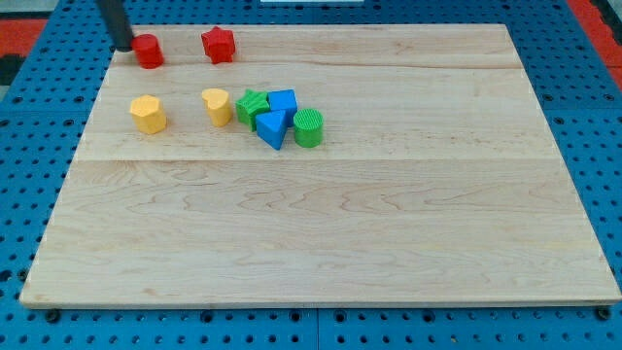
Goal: Push the red circle towards the group of blocks
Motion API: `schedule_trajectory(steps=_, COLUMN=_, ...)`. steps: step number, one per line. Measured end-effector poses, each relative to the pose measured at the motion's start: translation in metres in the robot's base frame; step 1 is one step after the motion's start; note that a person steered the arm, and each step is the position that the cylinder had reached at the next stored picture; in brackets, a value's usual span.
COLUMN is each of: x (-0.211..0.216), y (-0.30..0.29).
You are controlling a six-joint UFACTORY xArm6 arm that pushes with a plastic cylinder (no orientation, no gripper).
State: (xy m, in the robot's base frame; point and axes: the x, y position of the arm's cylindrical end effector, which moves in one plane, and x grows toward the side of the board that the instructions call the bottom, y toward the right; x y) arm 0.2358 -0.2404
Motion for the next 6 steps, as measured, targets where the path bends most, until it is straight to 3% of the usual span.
schedule_trajectory(steps=1, x=0.008, y=0.098)
schedule_trajectory(steps=2, x=0.046, y=0.144)
schedule_trajectory(steps=4, x=0.018, y=0.078)
schedule_trajectory(steps=5, x=0.035, y=0.042)
schedule_trajectory(steps=6, x=0.064, y=0.079)
